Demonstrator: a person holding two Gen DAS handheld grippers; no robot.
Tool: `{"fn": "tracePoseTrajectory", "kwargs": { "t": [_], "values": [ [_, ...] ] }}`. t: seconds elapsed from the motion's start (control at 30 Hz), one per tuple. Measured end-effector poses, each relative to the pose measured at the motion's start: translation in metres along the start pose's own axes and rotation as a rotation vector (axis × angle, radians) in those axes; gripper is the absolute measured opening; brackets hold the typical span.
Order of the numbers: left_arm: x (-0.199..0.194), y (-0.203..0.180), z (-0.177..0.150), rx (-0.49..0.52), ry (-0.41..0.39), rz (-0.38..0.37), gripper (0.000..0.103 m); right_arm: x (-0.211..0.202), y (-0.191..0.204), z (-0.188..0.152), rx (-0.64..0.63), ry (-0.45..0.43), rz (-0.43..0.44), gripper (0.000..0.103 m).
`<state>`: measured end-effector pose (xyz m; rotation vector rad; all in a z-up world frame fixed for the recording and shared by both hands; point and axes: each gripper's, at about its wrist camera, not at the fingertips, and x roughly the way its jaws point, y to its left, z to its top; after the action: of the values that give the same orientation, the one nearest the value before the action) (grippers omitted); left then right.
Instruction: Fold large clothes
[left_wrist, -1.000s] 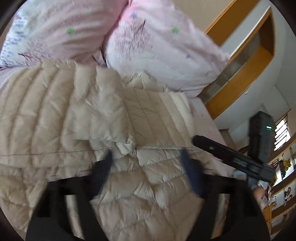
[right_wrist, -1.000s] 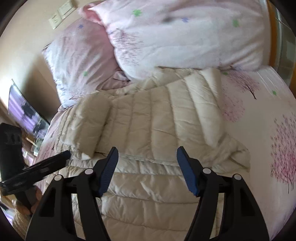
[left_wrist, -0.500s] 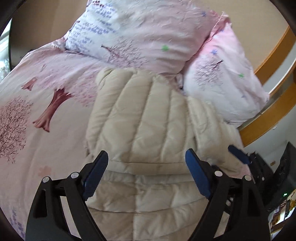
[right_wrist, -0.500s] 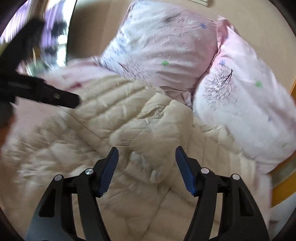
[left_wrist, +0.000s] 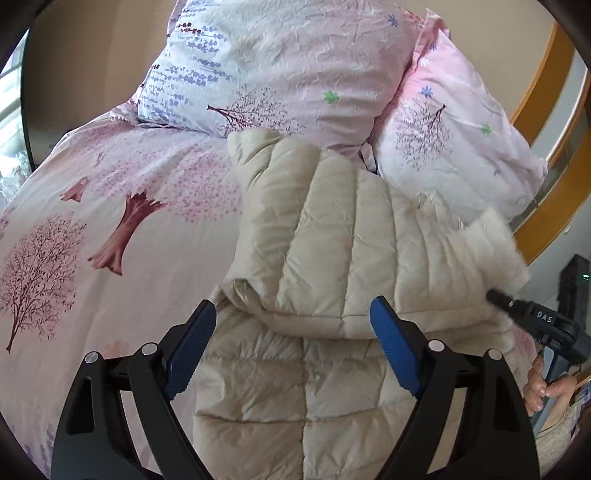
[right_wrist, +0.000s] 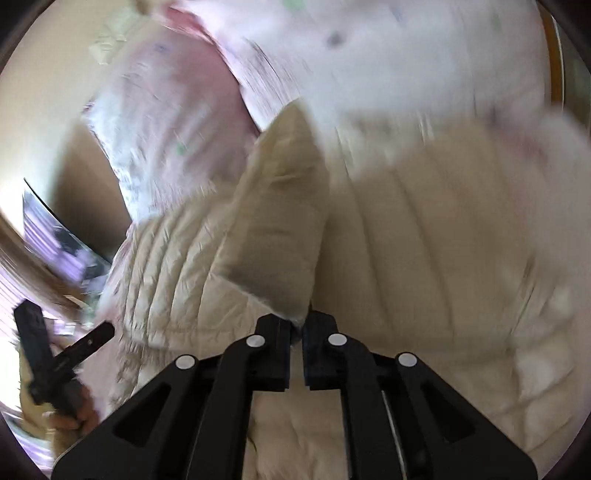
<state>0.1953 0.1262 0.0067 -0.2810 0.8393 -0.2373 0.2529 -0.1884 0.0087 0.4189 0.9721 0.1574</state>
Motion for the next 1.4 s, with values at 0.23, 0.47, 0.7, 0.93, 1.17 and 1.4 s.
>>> {"fn": "tracePoseTrajectory", "kwargs": {
  "t": [0.23, 0.47, 0.7, 0.93, 1.17, 1.4],
  "values": [
    [-0.025, -0.013, -0.023, 0.188, -0.107, 0.027, 0.086, -0.011, -0.057, 0.007, 0.214, -0.024, 0.092, 0.033],
    [-0.029, -0.006, -0.032, 0.183, 0.001, 0.004, 0.089, -0.017, -0.065, 0.013, 0.18, -0.085, 0.025, 0.001],
    [-0.033, 0.018, -0.044, 0.111, 0.057, 0.0, 0.089, 0.001, -0.078, 0.009, 0.206, -0.012, -0.054, 0.001],
    [-0.054, 0.044, -0.055, 0.035, 0.052, -0.026, 0.089, -0.026, -0.084, 0.013, 0.247, -0.087, 0.055, 0.042],
    [-0.057, 0.046, -0.065, 0.022, 0.074, -0.047, 0.089, -0.003, -0.056, 0.013, 0.173, -0.025, 0.048, 0.004],
    [-0.058, 0.05, -0.072, 0.036, 0.095, -0.054, 0.088, 0.003, -0.064, 0.01, 0.157, 0.0, -0.111, 0.006]
  ]
}}
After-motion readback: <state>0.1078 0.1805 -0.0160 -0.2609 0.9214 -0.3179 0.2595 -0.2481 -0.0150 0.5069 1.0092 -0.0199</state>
